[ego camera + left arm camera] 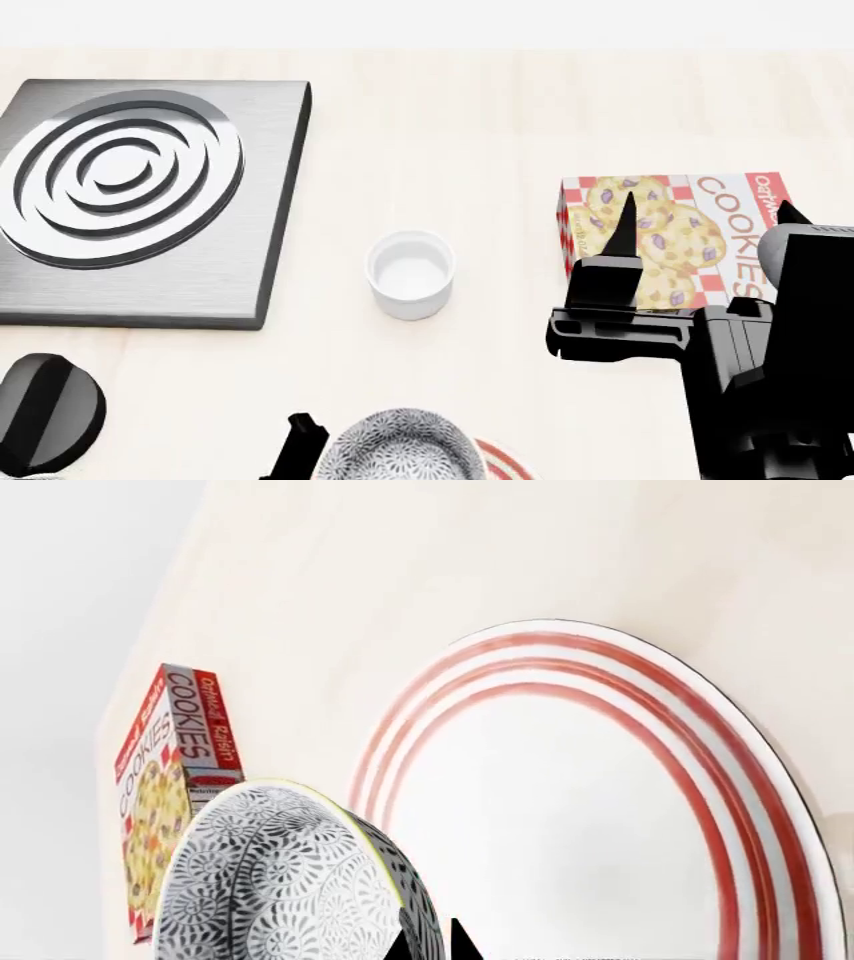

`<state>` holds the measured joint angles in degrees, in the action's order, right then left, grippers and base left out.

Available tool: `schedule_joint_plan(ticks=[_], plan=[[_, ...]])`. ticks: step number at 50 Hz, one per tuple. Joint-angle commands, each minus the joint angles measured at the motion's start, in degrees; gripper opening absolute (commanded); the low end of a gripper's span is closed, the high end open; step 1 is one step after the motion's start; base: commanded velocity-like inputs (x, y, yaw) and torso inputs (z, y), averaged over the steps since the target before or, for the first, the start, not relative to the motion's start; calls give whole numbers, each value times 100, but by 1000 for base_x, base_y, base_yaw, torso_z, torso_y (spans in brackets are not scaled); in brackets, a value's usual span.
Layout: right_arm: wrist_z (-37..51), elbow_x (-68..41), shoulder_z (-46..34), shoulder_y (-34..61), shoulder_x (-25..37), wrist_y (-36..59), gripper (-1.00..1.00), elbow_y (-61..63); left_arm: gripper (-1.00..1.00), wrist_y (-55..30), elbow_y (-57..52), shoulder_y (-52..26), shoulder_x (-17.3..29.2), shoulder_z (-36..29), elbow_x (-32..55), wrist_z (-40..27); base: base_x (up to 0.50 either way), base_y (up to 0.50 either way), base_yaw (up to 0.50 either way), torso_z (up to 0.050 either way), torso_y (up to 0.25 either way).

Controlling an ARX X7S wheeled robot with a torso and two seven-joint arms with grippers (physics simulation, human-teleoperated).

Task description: Pick the akita bowl on the stove and place it on the plate.

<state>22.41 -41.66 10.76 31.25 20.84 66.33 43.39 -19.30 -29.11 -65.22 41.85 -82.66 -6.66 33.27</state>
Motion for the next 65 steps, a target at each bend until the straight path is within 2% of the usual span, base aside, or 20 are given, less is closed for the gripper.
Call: schedule_joint_plan(ticks=[1, 65], plan=[[27, -32, -9, -3, 17, -17, 100, -10, -100, 49, 121, 63, -17, -46, -100, -100, 0, 0, 0, 0, 0], [168, -187, -69, -20, 117, -129, 100, -53, -100, 111, 464, 464, -172, -252, -341, -436, 0, 0, 0, 0, 0]])
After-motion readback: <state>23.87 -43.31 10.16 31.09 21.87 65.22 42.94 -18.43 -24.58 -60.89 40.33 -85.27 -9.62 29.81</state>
